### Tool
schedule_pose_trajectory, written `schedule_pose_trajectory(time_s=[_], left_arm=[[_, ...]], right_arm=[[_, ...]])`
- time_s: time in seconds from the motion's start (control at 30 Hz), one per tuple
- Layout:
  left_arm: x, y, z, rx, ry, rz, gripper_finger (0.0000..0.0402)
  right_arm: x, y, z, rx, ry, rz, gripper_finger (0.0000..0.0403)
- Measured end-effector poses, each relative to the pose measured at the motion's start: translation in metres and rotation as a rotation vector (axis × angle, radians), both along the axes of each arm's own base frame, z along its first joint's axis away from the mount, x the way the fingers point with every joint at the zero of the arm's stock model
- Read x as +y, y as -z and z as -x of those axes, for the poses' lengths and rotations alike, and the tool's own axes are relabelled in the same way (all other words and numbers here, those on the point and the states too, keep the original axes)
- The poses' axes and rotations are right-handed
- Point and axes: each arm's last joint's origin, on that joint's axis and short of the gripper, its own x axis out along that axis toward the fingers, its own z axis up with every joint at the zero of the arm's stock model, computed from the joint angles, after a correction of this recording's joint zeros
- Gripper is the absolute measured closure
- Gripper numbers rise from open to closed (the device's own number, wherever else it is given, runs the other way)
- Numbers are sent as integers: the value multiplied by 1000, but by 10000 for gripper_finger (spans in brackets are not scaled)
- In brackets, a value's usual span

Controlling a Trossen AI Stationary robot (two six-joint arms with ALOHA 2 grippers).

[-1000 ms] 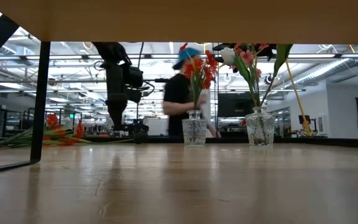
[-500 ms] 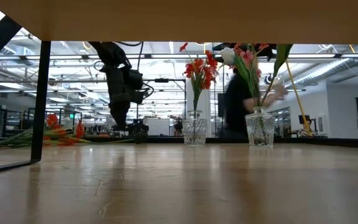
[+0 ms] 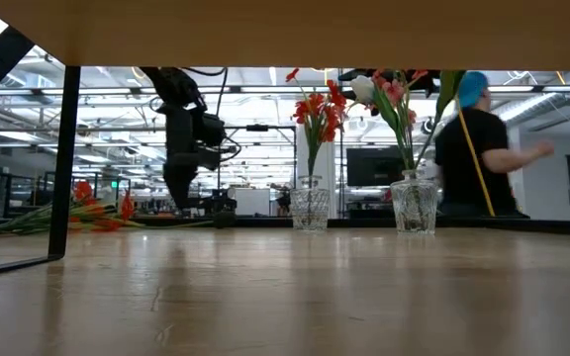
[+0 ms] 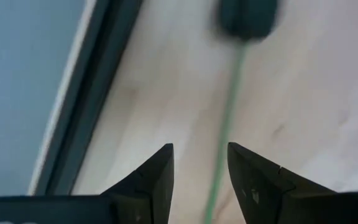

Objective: Pick and place flowers into a vace then onto a shelf
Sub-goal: Put the black tulip into the left transparent vase

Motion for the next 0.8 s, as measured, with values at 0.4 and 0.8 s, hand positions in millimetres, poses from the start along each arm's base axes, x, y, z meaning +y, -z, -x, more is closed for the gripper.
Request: schedule_pose_trajectory(time_s=[0.4,0.8], left_arm=[[26,0,40,-2,-146,1,245],[-12,52,22,-10,-66,14,245]], right_arm=[[0,3,0,1,-2,-3,177],[3,31,1,26,-2,-105,177]])
